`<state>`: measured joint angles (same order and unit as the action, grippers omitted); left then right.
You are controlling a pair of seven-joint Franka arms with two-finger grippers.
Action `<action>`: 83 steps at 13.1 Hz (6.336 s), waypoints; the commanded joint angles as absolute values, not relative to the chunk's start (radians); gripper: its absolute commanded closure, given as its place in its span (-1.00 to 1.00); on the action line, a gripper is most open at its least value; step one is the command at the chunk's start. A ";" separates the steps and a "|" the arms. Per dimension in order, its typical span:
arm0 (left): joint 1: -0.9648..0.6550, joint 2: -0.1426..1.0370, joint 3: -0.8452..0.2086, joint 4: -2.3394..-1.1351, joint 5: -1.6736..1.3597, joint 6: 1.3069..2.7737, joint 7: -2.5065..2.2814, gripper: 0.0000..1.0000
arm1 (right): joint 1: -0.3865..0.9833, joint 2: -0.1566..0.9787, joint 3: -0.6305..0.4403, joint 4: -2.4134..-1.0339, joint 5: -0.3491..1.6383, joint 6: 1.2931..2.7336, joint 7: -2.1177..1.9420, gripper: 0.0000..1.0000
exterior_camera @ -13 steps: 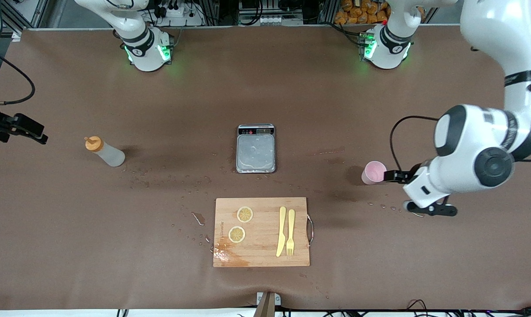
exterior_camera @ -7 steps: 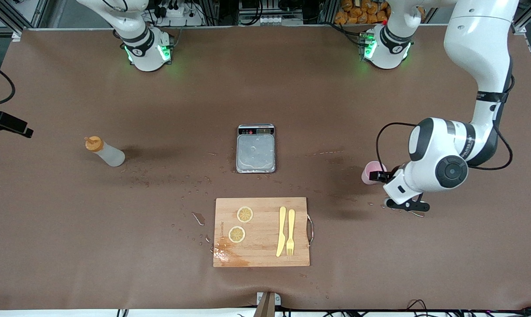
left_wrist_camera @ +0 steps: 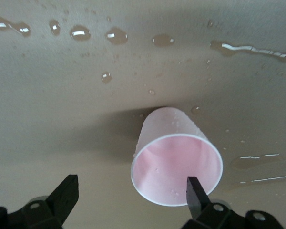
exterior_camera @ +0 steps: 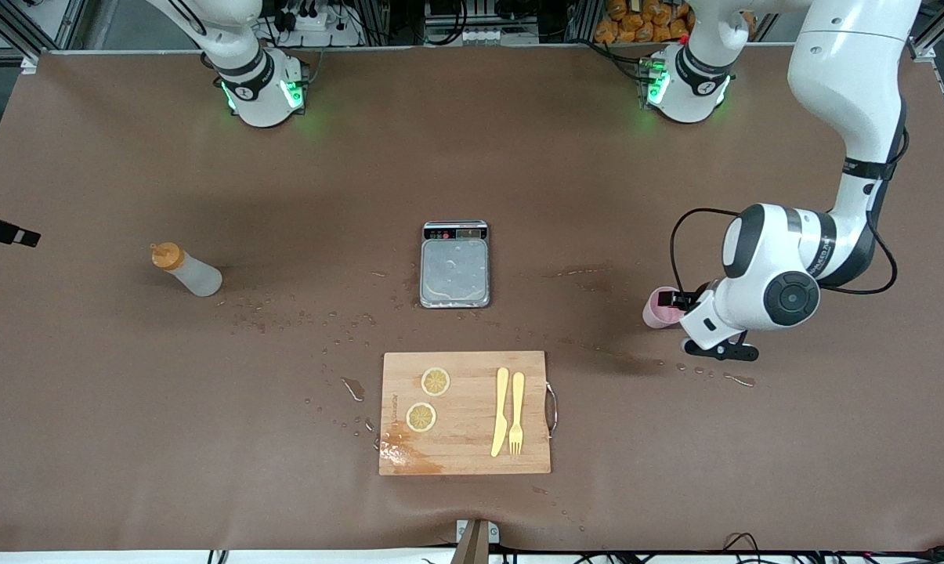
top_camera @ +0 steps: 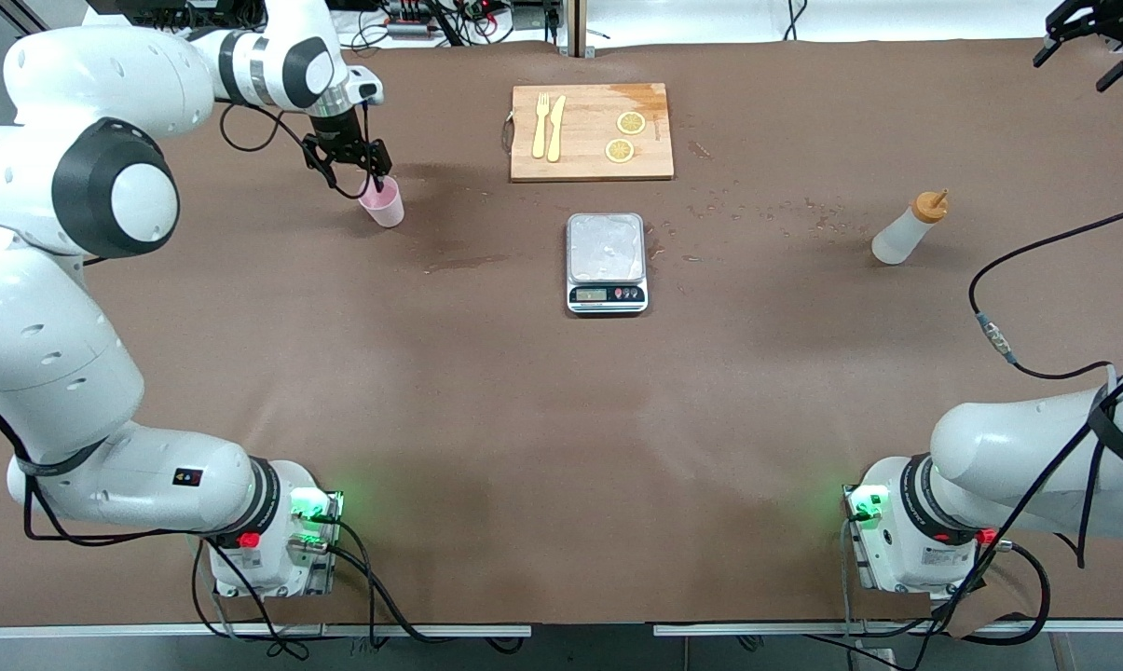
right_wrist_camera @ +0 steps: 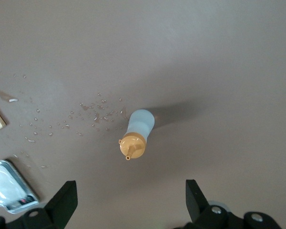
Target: Add sauce to pink cup with both arms
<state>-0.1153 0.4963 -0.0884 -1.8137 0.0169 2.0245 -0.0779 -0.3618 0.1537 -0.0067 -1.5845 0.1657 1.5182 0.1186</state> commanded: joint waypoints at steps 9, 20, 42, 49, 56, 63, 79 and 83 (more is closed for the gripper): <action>-0.129 0.534 -0.091 -1.836 0.052 2.108 -0.075 1.00 | -0.503 0.349 0.009 -1.580 0.349 1.393 0.618 -1.00; -0.132 0.465 -0.110 -1.740 0.037 2.092 -0.139 1.00 | -0.632 0.600 0.009 -1.595 0.564 1.328 0.673 -1.00; -0.501 0.715 -0.371 -1.463 -0.018 2.198 -0.844 1.00 | -0.643 0.782 0.011 -1.772 0.804 1.548 0.465 -1.00; -0.506 0.723 -0.368 -1.466 -0.008 2.197 -0.835 -1.00 | -0.604 0.772 0.012 -1.812 0.822 1.555 0.451 -1.00; -0.405 0.562 -0.353 -1.470 0.076 2.079 -0.825 -1.00 | -0.581 0.752 0.012 -1.839 0.834 1.554 0.420 -0.24; -0.094 0.345 -0.363 -1.473 0.098 1.846 -0.623 -1.00 | -0.580 0.746 0.011 -1.780 0.821 1.517 0.504 0.02; -0.157 -0.012 0.054 -1.519 -0.023 1.456 0.005 -1.00 | -0.257 0.365 0.009 -1.764 0.730 1.581 1.138 -0.02; -0.166 -0.006 0.046 -1.525 -0.038 1.468 -0.017 -1.00 | -0.140 0.331 0.012 -1.726 0.692 1.611 1.354 -0.12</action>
